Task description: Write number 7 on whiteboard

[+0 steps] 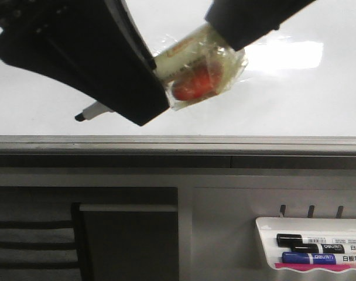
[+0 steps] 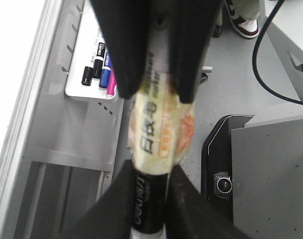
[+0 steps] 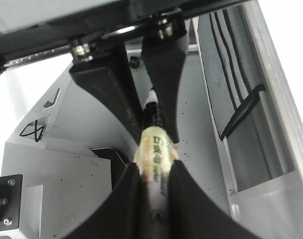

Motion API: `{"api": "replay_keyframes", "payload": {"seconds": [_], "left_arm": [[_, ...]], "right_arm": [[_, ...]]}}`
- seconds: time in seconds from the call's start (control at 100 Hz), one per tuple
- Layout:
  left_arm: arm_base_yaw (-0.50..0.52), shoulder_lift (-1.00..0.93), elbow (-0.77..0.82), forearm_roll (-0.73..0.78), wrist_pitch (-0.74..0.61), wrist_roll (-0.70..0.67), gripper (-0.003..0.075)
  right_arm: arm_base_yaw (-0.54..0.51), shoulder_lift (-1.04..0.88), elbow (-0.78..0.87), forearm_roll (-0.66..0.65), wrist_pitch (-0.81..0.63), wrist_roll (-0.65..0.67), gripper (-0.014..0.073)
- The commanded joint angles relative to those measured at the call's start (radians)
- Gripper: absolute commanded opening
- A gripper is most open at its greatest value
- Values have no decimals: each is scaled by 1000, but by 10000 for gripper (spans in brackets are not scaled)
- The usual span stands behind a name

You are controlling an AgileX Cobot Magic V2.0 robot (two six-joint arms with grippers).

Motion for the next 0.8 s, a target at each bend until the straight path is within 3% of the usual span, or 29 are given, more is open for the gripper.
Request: {"api": "replay_keyframes", "payload": {"seconds": [0.0,0.14,0.39,0.67,0.79], "left_arm": [[-6,-25,-34,-28,-66,-9,-20],[-6,-25,-34,-28,-69,5,-20],[-6,-25,-34,-28,-70,7,-20],[-6,-25,-34,-28,-77,7,-20],[-6,-25,-34,-28,-79,7,-20]], "right_arm": [[1,-14,-23,34,-5,-16,-8],[1,-14,-23,34,-5,-16,6],[1,-14,-23,34,-5,-16,209],[1,-14,-23,34,-3,-16,203],[1,-14,-23,43,-3,-16,94]]}}
